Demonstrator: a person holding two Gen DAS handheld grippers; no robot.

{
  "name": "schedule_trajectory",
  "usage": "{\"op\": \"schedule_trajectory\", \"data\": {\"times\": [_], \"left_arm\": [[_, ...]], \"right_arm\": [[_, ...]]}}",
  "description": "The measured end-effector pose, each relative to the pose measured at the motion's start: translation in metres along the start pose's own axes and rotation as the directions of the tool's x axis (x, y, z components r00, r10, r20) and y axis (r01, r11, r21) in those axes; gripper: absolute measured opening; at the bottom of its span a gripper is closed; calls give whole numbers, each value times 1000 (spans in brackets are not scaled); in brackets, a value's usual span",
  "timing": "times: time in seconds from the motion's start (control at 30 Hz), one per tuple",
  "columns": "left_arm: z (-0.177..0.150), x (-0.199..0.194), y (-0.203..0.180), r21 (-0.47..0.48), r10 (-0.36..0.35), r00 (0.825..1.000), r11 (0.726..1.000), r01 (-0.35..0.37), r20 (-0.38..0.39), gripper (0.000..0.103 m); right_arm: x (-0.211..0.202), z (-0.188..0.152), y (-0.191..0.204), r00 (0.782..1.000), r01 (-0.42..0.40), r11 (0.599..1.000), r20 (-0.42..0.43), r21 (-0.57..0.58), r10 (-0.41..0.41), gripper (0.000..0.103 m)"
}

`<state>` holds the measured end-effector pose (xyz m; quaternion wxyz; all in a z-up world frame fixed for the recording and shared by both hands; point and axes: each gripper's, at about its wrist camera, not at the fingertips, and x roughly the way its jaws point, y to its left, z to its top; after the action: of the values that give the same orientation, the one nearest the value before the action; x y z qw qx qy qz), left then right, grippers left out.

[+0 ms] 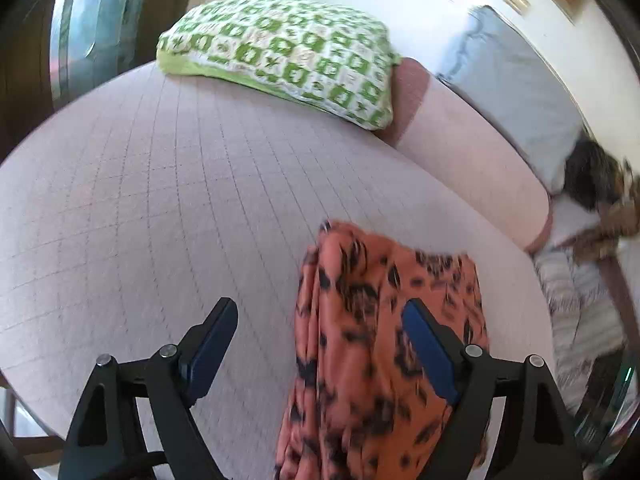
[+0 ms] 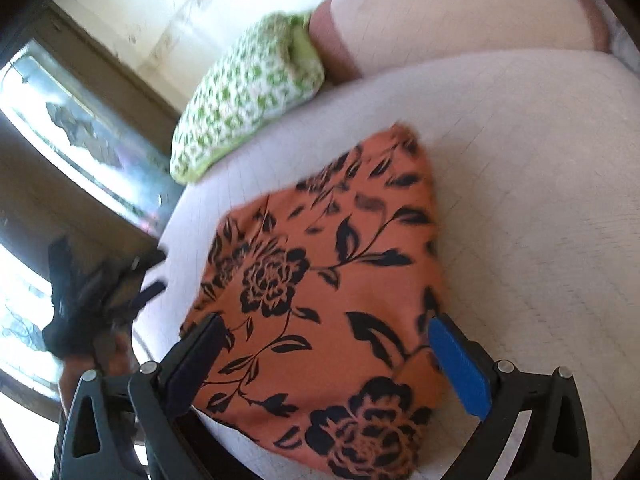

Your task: Fold small clothes

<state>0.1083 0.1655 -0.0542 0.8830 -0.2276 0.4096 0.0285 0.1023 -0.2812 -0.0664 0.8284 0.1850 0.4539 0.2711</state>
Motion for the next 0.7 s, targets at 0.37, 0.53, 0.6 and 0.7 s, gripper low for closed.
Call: {"op": "schedule_trajectory", "data": {"times": [0.37, 0.53, 0.6, 0.7], "left_arm": [[-23, 35, -15, 92, -29, 993, 995, 40, -117, 86], [-39, 81, -19, 121, 3, 956, 992, 34, -293, 55], [-42, 73, -29, 190, 21, 965, 981, 30, -261, 35], [-37, 53, -42, 228, 21, 978, 973, 28, -210, 29]], "right_arm": [[-16, -2, -29, 1000, 19, 996, 10, 91, -20, 102], [22, 1, -33, 995, 39, 995, -93, 89, -31, 102], [53, -4, -36, 979, -6, 994, -201, 107, 28, 86], [59, -14, -23, 978, -17, 1000, -209, 7, 18, 53]]}}
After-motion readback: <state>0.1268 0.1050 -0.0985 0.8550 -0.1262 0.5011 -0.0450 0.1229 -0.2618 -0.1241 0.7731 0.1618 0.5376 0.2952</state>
